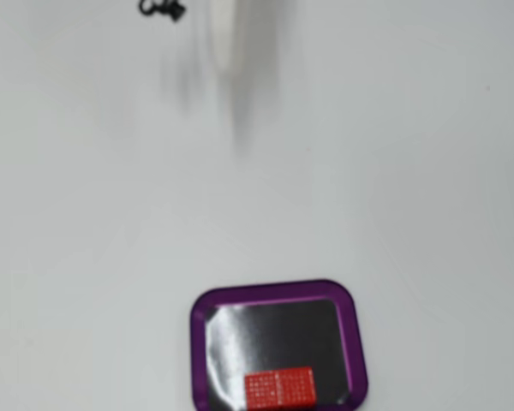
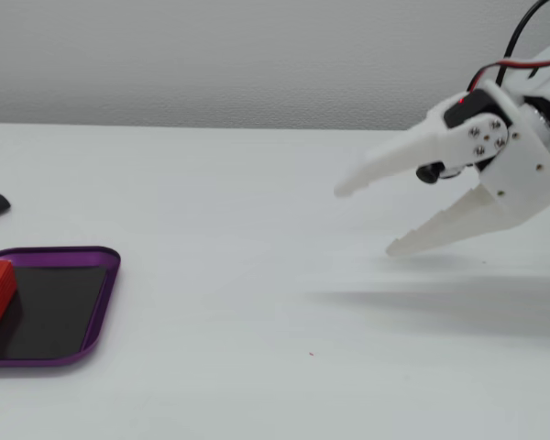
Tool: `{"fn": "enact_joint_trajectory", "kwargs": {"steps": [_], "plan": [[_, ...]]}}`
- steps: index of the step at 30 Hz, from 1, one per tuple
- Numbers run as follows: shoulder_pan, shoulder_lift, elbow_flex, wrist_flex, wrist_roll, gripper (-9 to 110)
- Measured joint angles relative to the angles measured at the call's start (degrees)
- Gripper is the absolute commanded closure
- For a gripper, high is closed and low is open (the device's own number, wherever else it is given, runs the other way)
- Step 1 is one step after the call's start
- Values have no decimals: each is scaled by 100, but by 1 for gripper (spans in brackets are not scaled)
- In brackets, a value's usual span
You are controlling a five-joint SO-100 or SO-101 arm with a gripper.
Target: Pick up the cube and place it in the box.
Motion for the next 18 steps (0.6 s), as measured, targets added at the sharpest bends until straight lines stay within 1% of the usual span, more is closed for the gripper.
{"fn": "enact_joint_trajectory", "kwargs": {"steps": [7, 11, 13, 17, 18], "plan": [[-35, -44, 299, 721, 1020, 80], [-35, -44, 334, 1072, 1090, 82], [-35, -44, 334, 1187, 1090, 86], [-35, -44, 334, 1310, 1090, 103], [-35, -44, 334, 1327, 1090, 102]]}}
